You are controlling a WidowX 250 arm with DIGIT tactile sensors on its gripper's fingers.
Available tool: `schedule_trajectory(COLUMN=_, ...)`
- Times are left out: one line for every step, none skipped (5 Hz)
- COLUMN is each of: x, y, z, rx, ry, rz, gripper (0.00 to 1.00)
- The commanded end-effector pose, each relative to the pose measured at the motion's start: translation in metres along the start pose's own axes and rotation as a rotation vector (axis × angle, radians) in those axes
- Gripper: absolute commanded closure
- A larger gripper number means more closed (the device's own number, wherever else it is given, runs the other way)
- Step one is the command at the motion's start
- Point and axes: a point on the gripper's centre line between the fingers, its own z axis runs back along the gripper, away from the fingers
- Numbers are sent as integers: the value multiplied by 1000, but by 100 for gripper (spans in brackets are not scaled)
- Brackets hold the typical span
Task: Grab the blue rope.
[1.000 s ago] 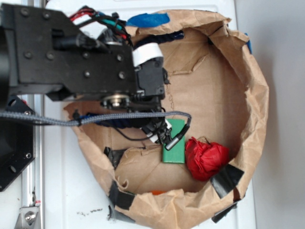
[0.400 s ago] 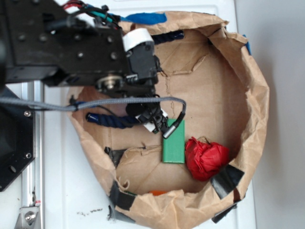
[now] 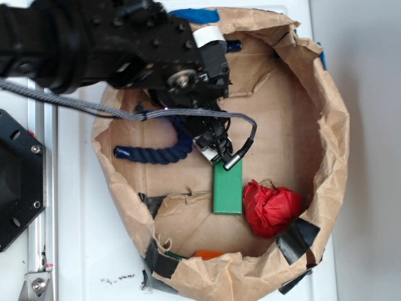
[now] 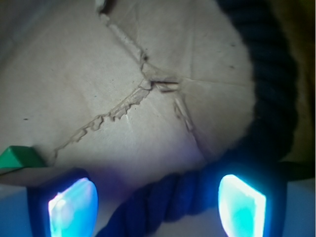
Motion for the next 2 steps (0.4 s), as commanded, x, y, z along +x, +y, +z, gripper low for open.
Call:
schedule_trajectory(x=17, y=5, z=8, rx=-33, ry=-50, rz=-8, gripper=100)
schedule_trajectory(x=21, y=8, z=12, rx=-16, ry=-61, rz=-9, gripper=100)
